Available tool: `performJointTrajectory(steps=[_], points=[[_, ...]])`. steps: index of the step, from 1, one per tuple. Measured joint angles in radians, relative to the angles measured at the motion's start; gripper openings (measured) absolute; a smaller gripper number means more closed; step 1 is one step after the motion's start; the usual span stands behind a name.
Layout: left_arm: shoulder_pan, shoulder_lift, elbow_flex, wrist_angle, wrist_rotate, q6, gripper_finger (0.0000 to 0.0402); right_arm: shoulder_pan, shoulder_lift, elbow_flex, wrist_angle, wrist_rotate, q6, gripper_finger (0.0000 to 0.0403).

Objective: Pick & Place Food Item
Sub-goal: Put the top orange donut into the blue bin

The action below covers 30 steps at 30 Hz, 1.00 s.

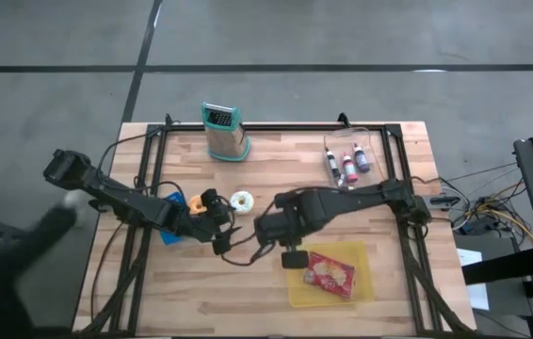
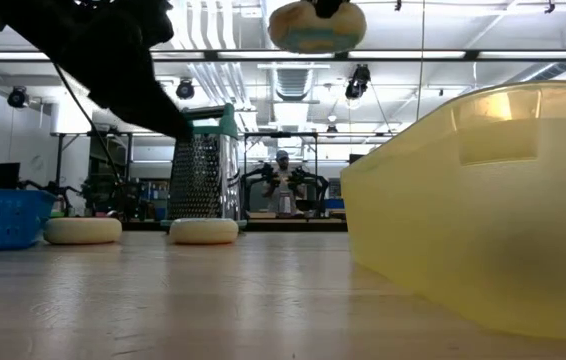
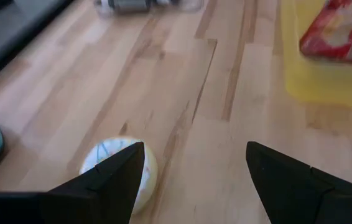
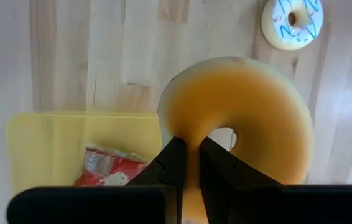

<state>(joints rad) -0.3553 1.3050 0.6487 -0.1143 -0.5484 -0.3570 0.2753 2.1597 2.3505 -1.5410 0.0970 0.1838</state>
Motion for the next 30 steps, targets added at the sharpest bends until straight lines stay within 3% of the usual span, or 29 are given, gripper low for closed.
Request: performJointTrajectory(steps=[9,18,25,30], points=[[0.000,0.000,0.000,0.055,-0.047,0.122,0.0287,0.037,0.000,-0.003,0.005,0.103,0.117,0.0029],[0.000,0.000,0.000,0.135,-0.026,-0.046,0.0287,0.037,0.000,-0.012,0.006,0.143,0.131,0.0029],[0.012,0.000,0.041,0.326,0.328,-0.051,0.0287,0.037,0.000,-0.036,0.006,0.142,0.131,0.0029],[0.019,-0.001,0.055,0.426,0.366,0.001,0.0287,0.037,0.000,-0.077,0.006,0.142,0.131,0.0029]])
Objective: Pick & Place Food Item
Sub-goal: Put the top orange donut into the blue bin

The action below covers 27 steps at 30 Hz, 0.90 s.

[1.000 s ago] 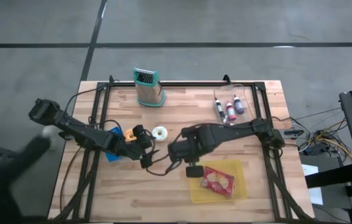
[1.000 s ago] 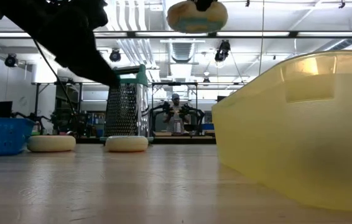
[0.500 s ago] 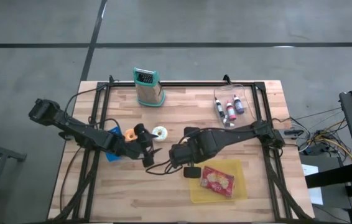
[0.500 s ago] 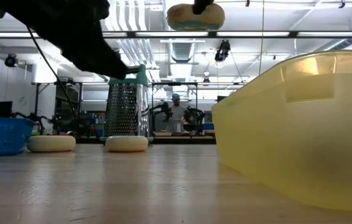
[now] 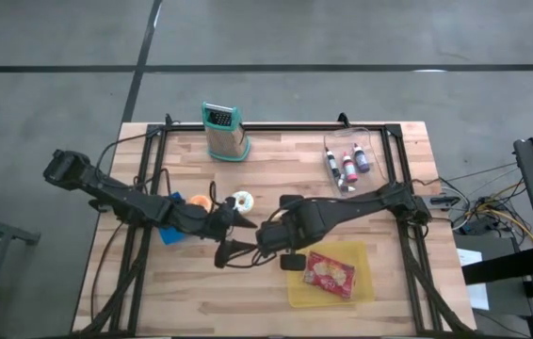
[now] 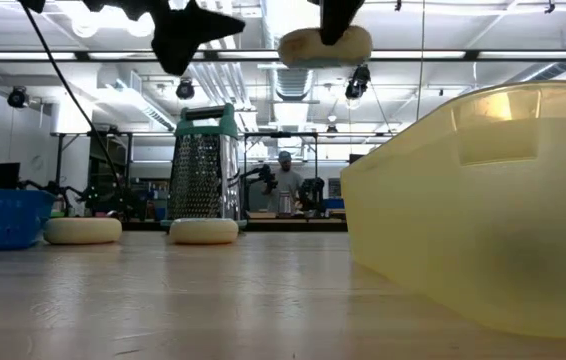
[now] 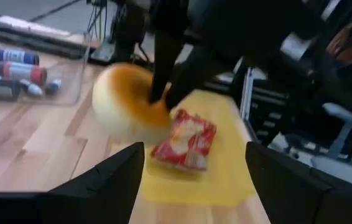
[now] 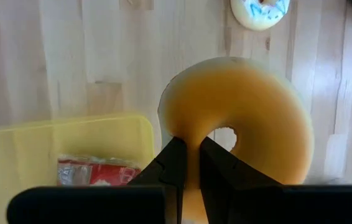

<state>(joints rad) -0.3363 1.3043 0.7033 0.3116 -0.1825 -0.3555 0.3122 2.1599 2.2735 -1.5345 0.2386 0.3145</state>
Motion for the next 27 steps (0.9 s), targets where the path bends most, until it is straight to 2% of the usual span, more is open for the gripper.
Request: performJointTrajectory(steps=[6,12,16,27], points=[[0.053,0.000,-0.001,0.033,0.015,-0.085,0.0287,0.000,0.001,-0.052,0.000,0.000,-0.029,0.0029],[0.133,0.019,-0.002,0.035,0.164,-0.140,0.0287,0.000,0.001,-0.066,0.002,0.035,-0.038,0.0029],[0.166,0.046,-0.003,0.064,0.222,-0.166,0.0287,0.000,0.001,-0.056,0.004,0.076,-0.047,0.0029],[0.227,0.069,-0.003,0.087,0.243,-0.169,0.0287,0.000,0.001,-0.055,0.008,0.076,-0.064,0.0029]])
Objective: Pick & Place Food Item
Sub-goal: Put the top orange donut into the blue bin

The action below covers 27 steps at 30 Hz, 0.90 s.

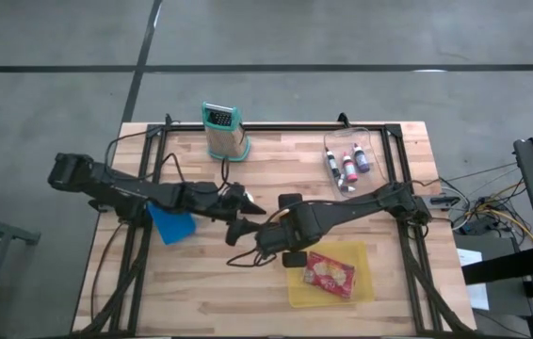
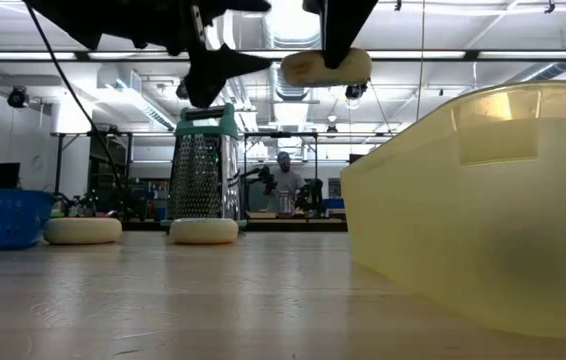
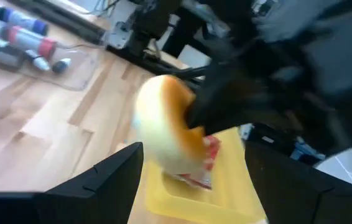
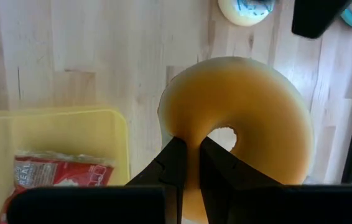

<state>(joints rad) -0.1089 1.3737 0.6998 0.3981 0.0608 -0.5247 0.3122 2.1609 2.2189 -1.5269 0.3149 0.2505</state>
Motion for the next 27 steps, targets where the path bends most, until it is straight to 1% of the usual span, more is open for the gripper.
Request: performJointTrajectory(steps=[5,8,12,15,17,27], points=[[0.051,0.031,0.000,-0.002,0.000,-0.003,0.0287,0.000,0.000,0.000,0.002,0.000,0.000,0.0029],[0.085,0.049,0.000,-0.002,0.020,-0.009,0.0287,0.000,0.000,0.000,0.004,0.000,0.000,0.0029],[0.122,0.067,0.000,0.032,0.097,-0.020,0.0287,0.000,0.000,0.000,0.008,0.000,0.000,0.0029],[0.136,0.086,0.000,0.094,0.169,-0.023,0.0287,0.000,0.000,0.000,0.015,0.000,-0.018,0.0029],[0.139,0.100,0.000,0.131,0.197,-0.024,0.0287,0.000,0.000,0.000,0.025,0.000,-0.032,0.0029],[0.140,0.161,0.002,0.163,0.214,-0.034,0.0287,0.000,0.000,0.000,0.033,0.000,-0.042,0.0029]])
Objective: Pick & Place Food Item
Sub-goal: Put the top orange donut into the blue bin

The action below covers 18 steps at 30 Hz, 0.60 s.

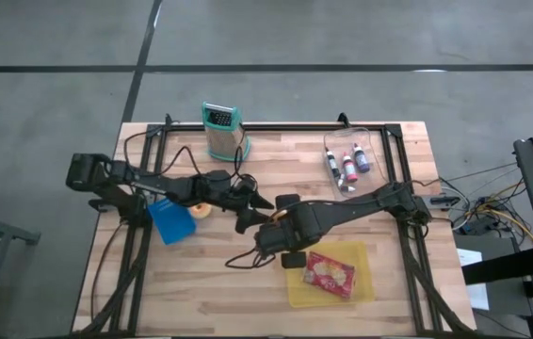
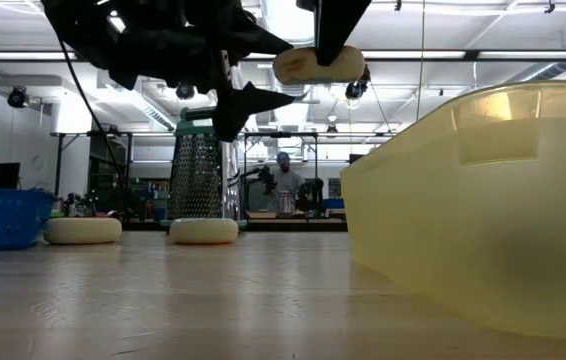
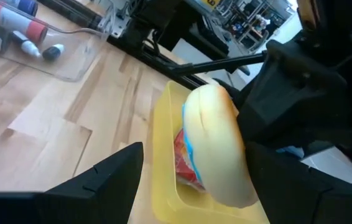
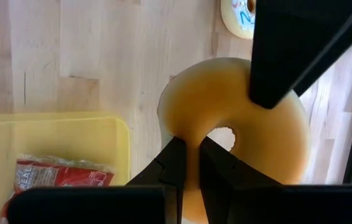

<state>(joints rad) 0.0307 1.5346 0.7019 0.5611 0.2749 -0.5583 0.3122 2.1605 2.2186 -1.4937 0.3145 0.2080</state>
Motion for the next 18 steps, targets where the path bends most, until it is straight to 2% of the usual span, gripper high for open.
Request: performJointTrajectory(steps=[12,18], points=[[0.000,0.005,0.007,0.015,0.084,0.000,0.0282,0.000,-0.001,0.000,0.009,0.000,-0.003,0.0029],[-0.001,0.004,0.013,0.015,0.100,0.000,0.0238,0.000,-0.001,0.000,0.010,0.000,-0.003,0.0029]])
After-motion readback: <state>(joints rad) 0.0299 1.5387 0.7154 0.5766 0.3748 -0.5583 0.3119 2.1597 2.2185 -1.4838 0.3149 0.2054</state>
